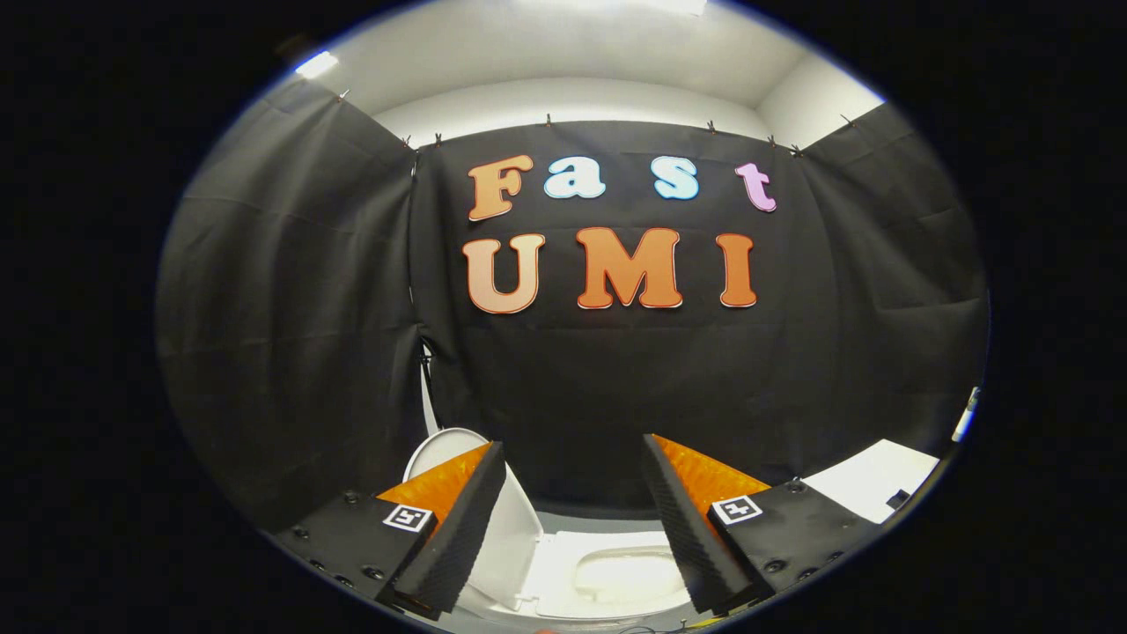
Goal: Open the toilet lid.
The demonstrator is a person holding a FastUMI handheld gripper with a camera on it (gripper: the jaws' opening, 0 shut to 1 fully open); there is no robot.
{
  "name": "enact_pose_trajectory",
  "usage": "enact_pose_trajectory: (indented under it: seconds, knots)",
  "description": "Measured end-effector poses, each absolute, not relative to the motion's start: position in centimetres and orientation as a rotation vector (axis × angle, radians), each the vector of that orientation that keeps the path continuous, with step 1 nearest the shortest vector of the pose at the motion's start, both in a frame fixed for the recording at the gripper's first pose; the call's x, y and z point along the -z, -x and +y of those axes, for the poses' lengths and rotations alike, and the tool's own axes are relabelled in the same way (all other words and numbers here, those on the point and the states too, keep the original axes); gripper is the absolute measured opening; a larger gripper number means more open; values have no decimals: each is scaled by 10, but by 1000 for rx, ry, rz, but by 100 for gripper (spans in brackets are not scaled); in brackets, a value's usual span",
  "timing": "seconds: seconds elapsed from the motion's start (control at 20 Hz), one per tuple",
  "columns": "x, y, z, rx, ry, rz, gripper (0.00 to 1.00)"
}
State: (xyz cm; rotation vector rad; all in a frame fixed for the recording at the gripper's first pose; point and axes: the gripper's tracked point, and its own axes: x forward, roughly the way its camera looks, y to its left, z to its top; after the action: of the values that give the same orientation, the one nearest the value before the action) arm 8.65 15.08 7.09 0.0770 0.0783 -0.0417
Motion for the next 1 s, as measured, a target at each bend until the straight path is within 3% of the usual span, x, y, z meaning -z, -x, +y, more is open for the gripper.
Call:
enact_pose_trajectory:
  seconds: [0.5,1.0]
  knots:
    - [-89,-79,135,-15,-76,9,99]
    - [-81,-74,111,32,-101,32,99]
